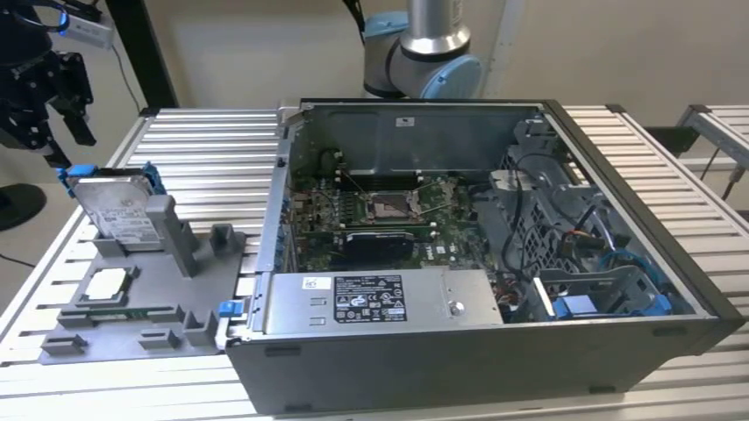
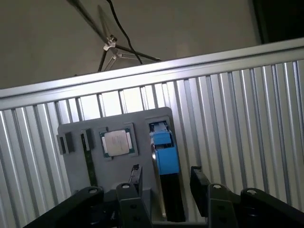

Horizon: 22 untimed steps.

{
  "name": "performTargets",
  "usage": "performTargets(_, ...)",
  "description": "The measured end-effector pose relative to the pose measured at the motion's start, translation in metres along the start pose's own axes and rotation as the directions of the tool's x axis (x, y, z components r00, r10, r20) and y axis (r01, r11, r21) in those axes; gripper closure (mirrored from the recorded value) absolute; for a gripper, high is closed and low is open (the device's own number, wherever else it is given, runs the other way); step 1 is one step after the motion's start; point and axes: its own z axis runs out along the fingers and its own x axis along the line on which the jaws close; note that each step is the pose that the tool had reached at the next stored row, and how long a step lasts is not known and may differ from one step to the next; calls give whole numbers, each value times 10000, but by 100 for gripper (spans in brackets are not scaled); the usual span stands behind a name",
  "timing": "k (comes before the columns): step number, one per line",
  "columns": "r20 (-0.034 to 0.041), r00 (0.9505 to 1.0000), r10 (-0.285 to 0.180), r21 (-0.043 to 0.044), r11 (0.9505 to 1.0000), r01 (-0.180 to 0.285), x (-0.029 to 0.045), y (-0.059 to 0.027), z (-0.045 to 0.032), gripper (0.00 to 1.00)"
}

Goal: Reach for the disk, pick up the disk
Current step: 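Pick up the disk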

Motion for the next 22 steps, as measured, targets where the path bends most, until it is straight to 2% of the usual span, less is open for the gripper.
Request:
performTargets(3, 0, 10000, 0, 0, 10000, 0, 0, 1, 0, 100)
performTargets(4, 0, 10000, 1, 0, 10000, -1, 0, 1, 0, 0)
performTargets(9, 1, 10000, 0, 3, 10000, 0, 1, 2, 5, 0)
performTargets(14, -25, 10000, -61, 10, 10000, 61, 1, 2, 92, 0)
performTargets(22, -65, 9985, -546, 9, 9985, 546, 3, -1, 236, 0)
